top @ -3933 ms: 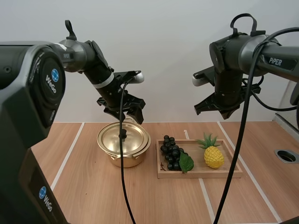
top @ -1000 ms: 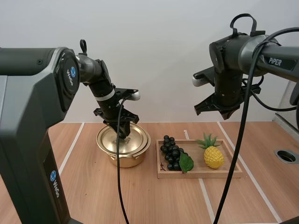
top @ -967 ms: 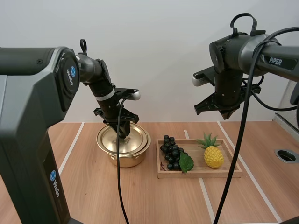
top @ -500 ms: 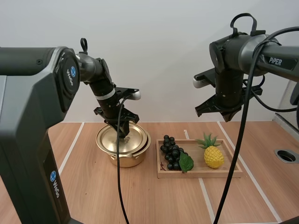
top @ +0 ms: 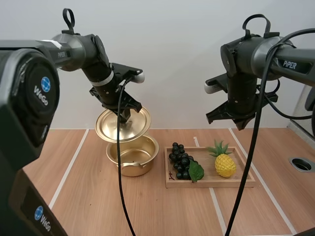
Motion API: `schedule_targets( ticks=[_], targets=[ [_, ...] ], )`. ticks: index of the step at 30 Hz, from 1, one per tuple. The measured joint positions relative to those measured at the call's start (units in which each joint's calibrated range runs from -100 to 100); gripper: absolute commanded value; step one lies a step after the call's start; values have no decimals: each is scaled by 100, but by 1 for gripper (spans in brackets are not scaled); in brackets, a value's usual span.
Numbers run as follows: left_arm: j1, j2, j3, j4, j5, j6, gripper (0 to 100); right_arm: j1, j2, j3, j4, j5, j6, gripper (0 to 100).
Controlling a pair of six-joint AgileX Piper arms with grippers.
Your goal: Open the pot, put the pineapple inside, and close it
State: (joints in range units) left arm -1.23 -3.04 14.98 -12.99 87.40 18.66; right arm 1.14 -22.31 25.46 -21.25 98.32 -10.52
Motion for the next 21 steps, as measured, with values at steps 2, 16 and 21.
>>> schedule_targets(
  ticks=[2,16,21],
  targets=[
    [0,-323,14,0,-170,24,0,-43,0,0,0,32,51,0],
    [0,-2294,14,173,-1079,108,0,-72,198,0,13,118,247,45],
    [0,-2473,14,173,-1381,108,0,-72,198,0,13,118,284,95]
  ],
)
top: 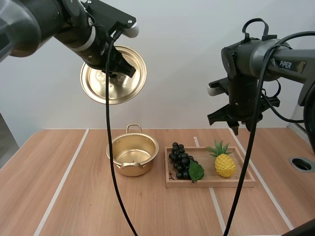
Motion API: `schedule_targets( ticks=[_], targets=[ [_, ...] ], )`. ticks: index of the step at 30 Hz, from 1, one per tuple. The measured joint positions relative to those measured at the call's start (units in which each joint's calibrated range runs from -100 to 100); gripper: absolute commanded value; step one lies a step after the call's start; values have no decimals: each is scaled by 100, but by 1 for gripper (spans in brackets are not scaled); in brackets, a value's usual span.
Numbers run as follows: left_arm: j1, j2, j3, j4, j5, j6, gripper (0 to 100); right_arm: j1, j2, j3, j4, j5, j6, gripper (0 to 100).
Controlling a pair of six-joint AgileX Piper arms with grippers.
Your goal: Open the pot, put the pineapple inside, and close it
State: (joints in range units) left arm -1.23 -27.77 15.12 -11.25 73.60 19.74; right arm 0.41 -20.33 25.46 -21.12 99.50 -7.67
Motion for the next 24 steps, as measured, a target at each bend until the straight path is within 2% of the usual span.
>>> schedule_targets(
  ticks=[1,5,14,24],
  targets=[
    [0,-30,-14,0,-82,-13,0,0,0,0,0,0,10,100],
    [0,-72,-257,-113,-246,-92,0,0,0,0,-10,-262,10,100],
    [0,-156,-1436,-313,-404,-789,0,0,0,0,-33,-651,10,100],
    [0,-282,-2133,-345,-406,-864,0,0,0,0,-33,-651,10,100]
  ],
)
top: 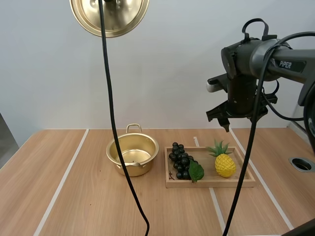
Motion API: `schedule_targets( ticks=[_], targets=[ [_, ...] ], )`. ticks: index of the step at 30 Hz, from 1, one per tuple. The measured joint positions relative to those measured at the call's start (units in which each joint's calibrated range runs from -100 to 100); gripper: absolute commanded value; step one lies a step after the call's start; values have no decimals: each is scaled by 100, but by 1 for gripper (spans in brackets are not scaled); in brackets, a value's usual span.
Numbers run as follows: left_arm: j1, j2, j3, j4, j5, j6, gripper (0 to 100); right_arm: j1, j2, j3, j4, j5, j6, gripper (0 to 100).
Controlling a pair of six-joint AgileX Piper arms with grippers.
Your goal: Open the pot, put the pineapple inside, and close it
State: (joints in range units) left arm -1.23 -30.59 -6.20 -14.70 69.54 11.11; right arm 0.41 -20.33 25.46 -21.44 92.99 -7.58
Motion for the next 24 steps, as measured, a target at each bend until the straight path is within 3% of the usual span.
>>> schedule_targets(
  ticks=[24],
  targets=[
    [0,-21,-30,0,327,0,0,0,1309,558,619,161,0,100]
  ],
)
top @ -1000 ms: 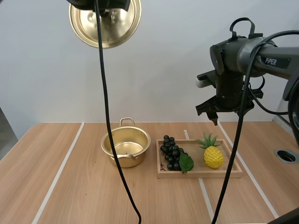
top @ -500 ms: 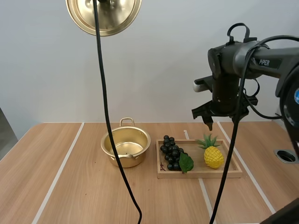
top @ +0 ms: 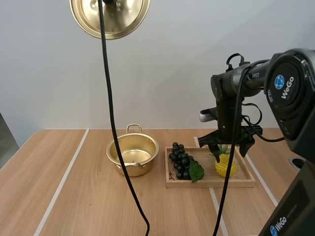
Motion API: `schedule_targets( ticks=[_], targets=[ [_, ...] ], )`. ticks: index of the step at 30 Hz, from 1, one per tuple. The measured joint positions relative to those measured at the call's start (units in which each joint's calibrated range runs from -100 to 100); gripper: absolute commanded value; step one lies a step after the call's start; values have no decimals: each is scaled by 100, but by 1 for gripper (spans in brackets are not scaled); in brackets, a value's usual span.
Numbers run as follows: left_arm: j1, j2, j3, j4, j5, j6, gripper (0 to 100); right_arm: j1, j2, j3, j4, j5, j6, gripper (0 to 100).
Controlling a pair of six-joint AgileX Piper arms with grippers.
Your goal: Open the pot, put the pineapple inside, and close it
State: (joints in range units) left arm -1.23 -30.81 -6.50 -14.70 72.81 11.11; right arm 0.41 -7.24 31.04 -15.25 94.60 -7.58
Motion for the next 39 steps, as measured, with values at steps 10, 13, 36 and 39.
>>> schedule_targets(
  ticks=[10,13,36,39],
  targets=[
    [0,0,0,0,0,0,0,0,44,0,72,-644,0,100],
    [0,0,0,0,0,33,0,0,192,0,72,-714,0,100],
    [0,0,0,0,67,75,0,0,1045,0,-271,-846,-10,100],
    [0,0,0,0,67,75,0,0,1087,0,-306,-859,-10,100]
  ],
)
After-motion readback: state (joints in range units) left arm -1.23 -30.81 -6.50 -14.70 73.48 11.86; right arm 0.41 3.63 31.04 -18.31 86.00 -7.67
